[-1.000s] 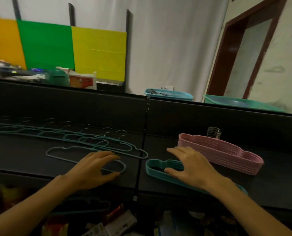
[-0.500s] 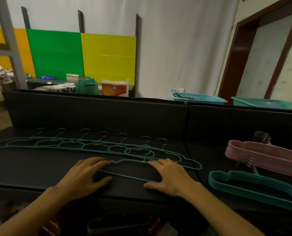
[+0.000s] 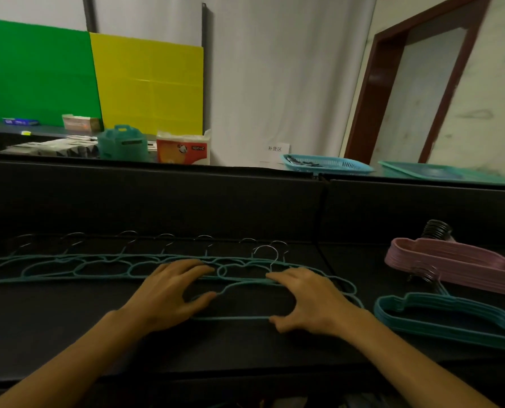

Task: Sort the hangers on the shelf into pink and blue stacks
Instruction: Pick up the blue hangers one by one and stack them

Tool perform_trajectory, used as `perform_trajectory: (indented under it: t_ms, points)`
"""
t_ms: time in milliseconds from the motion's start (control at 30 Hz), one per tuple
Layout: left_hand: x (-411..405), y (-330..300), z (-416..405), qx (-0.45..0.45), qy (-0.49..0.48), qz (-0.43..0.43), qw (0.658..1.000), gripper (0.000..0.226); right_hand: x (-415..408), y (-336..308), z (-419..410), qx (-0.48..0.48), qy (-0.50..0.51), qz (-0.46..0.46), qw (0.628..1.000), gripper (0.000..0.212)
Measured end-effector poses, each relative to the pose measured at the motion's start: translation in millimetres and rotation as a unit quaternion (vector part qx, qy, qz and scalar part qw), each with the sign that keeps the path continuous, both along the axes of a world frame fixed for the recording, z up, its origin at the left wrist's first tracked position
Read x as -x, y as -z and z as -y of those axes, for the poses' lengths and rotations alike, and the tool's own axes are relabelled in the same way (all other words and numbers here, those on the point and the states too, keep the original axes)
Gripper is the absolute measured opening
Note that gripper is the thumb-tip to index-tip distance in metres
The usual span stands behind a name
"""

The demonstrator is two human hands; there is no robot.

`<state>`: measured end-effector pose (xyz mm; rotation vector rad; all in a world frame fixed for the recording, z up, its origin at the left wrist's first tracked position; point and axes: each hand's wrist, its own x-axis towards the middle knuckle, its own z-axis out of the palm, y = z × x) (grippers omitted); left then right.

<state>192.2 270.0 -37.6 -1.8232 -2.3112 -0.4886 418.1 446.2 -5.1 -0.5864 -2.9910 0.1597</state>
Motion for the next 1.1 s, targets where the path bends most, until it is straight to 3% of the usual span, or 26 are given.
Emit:
perform_trajectory:
  t_ms: [367, 500, 633, 767, 967, 1100]
  points:
    - [-35, -6, -98, 0.011, 0.054, 0.039, 0.998, 0.075, -75, -28, -63, -0.090, 0.067, 0.014, 0.994, 0.088]
    - [-48, -2, -131, 0.039, 0.079, 0.054, 0.995, 0.060, -96, -30, -82, -0.106, 0.079, 0.007, 0.991, 0.088]
    - [-57, -2, -151, 0.114, 0.082, 0.077, 0.987, 0.090, -114, -30, -96, -0.105, 0.088, 0.027, 0.990, 0.093]
    - [-56, -3, -163, 0.119, 0.092, 0.095, 0.984, 0.098, -129, -30, -103, -0.105, 0.102, 0.027, 0.989, 0.088]
    - [-62, -12, -159, 0.118, 0.098, 0.109, 0.982, 0.101, -140, -27, -107, -0.091, 0.127, 0.012, 0.988, 0.088]
    - [-62, -11, -158, 0.098, 0.093, 0.084, 0.987, 0.082, -146, -26, -105, -0.072, 0.151, -0.022, 0.986, 0.090]
